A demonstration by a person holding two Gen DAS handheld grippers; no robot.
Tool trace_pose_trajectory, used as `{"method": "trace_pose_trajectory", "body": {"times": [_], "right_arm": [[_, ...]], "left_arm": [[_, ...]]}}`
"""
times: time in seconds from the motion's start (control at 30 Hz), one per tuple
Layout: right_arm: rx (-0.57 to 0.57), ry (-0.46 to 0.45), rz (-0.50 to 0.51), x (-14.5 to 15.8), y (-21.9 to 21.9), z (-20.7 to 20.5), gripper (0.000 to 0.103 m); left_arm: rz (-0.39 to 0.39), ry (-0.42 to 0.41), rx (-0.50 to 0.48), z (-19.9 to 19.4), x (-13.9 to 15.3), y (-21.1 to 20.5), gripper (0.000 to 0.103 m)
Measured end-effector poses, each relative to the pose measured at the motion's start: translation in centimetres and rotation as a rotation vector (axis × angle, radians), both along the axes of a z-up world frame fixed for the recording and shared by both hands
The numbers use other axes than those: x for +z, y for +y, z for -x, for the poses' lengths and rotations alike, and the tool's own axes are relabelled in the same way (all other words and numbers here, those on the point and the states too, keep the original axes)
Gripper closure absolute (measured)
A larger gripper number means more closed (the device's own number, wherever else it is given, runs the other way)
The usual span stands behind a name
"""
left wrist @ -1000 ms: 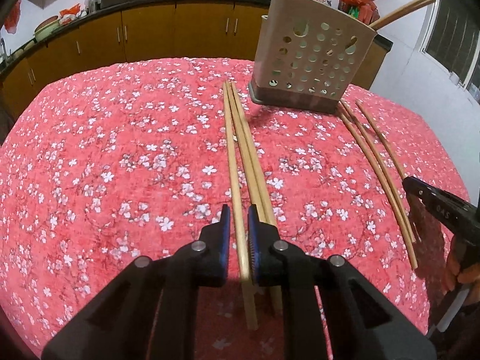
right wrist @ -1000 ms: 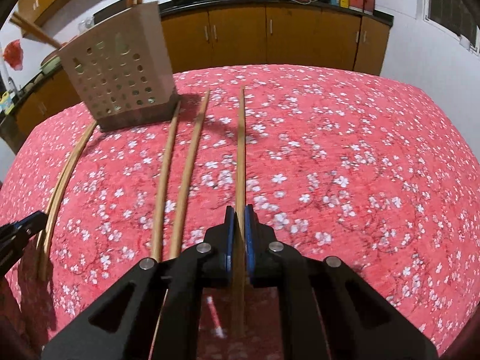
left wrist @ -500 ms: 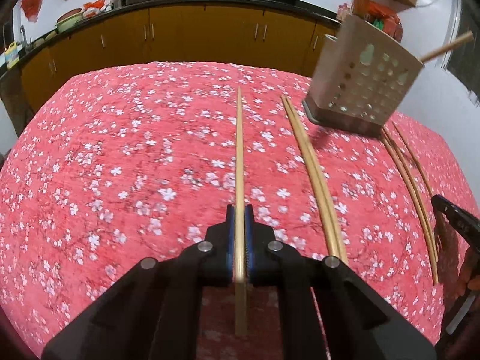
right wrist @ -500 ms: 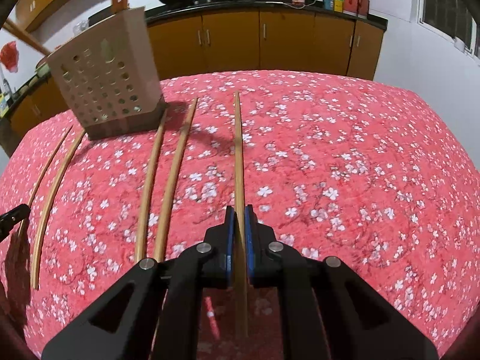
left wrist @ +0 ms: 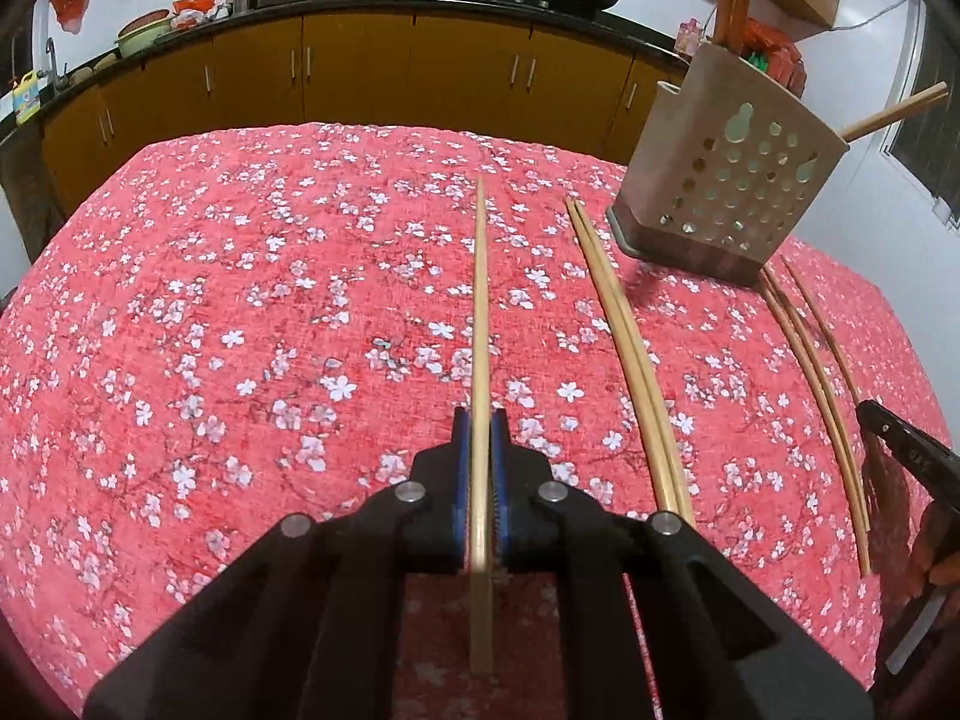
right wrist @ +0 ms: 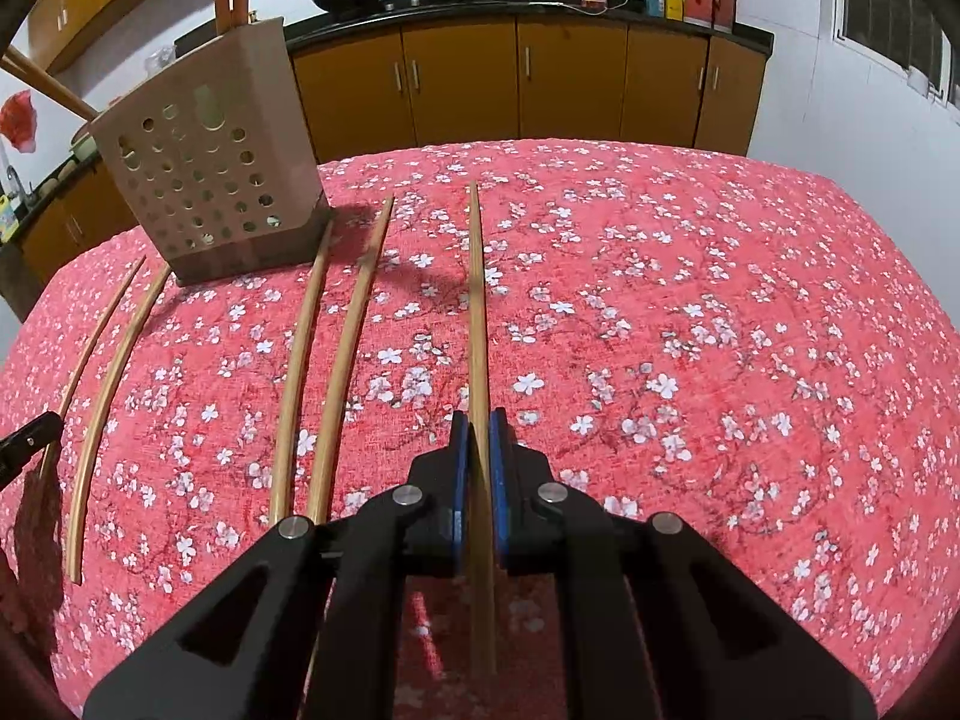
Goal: Organize utensils
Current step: 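Close the left gripper on a third chopstick while the right gripper grasps another, then lift the chopstick upright over the holder with the left gripper while the right gripper lifts its chopstick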
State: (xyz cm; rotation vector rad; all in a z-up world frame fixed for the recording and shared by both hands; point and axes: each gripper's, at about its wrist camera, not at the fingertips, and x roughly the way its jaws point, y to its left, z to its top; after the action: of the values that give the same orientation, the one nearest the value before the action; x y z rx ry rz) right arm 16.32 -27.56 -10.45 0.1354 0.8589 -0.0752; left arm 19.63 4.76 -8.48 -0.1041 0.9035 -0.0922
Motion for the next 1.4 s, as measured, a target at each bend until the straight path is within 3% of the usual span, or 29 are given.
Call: {"method": "trace_pose_trajectory", "body": {"times": [1.03,1.4], "right_arm": [[-0.001,0.0,-0.007,0.0,0.0,0.2,0.094],[-0.001,0.0,-0.019,0.2,0.3,1.4,0.095]], "left_arm": [[0.026,0.0,0.008,0.2,0.0,0.2,0.093],[-0.029,0.0,-0.003,1.9,0.1,-0.6,0.093]]}}
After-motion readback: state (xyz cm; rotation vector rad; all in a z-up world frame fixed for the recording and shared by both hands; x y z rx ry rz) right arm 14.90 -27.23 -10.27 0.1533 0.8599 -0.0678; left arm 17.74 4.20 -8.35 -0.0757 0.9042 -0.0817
